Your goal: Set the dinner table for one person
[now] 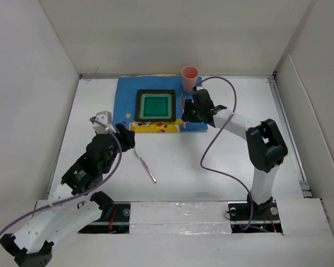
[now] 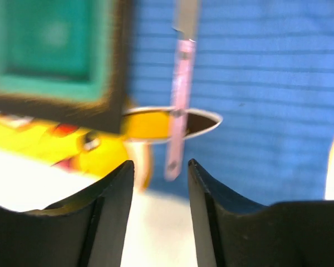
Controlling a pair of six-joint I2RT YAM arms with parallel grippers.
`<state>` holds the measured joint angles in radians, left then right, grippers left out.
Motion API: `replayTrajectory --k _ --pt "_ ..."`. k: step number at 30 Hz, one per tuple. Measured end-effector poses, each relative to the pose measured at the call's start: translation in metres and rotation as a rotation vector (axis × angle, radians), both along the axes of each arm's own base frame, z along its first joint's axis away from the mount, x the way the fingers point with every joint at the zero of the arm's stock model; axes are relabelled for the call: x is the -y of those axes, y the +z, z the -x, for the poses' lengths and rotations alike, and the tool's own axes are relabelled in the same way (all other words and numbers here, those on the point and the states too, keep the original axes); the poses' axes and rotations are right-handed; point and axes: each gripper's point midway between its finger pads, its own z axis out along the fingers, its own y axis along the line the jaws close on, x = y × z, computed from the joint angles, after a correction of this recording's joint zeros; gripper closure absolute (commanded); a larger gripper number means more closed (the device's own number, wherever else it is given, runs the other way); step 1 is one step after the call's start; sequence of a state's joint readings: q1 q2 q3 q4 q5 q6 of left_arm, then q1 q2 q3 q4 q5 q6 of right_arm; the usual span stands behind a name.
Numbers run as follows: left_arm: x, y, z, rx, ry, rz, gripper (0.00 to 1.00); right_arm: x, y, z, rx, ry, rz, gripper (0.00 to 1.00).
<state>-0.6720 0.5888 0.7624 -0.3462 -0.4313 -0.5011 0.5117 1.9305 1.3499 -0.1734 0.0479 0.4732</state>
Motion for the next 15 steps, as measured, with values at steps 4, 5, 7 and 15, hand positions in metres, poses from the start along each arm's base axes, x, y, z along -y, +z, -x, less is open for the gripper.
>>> replayTrajectory --k 4,5,7,15 --pt "0.025 -0.03 -0.006 -0.125 -0.086 -0.048 0.67 0.004 0.065 0.022 0.133 0.05 -0.074 0.8" --pt "0.031 -0.039 -0.005 -0.161 -0.107 -0.06 0.75 0.006 0.081 0.03 0.17 0.059 -0.098 0.99" --pt "0.039 -0.053 -0.004 -0.219 -0.138 -0.077 0.86 0.012 0.105 0.047 0.232 0.078 -0.139 1.0" --pt "0.093 -0.113 0.027 -0.469 -0.294 -0.227 0.62 0.032 0.099 0.096 0.261 0.125 -0.157 0.92"
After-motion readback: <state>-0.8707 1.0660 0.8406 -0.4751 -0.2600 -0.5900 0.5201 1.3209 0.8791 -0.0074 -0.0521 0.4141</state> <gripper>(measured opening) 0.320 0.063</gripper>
